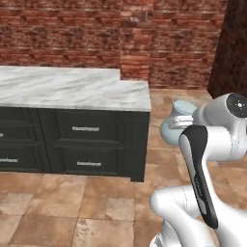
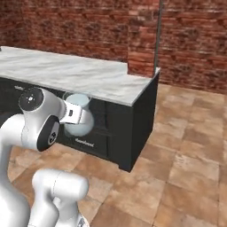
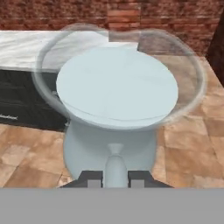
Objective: Place the pitcher and cup on the dining counter for serving.
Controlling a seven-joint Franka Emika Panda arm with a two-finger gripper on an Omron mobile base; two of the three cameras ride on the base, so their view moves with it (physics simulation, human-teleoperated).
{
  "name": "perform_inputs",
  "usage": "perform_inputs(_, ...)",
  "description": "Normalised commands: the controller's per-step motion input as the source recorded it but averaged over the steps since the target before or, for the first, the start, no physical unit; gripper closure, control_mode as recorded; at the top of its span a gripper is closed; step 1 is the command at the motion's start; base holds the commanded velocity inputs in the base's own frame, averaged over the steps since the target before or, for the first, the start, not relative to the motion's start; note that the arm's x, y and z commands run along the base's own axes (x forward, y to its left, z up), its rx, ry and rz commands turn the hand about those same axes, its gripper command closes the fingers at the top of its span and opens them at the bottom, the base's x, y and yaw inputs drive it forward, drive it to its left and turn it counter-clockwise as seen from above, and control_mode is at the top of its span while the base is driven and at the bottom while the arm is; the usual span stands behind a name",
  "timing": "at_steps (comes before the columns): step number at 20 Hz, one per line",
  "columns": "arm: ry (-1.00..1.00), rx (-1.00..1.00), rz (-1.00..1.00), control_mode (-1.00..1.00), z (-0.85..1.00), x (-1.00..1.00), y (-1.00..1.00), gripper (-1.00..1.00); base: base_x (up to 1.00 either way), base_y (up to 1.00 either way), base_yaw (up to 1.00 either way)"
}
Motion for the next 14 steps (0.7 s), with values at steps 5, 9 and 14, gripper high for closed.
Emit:
perform_inputs(5, 0.0, 0.0, 0.0, 1.0, 0.0, 0.0, 0.0, 1.0, 0.82, 0.0, 0.63)
perform_inputs(9, 0.0, 0.0, 0.0, 1.0, 0.0, 0.0, 0.0, 1.0, 1.0, 0.11, 0.41)
perform_inputs(14, 0.0, 0.0, 0.0, 1.0, 0.0, 0.0, 0.0, 1.0, 1.0, 0.46, 0.07)
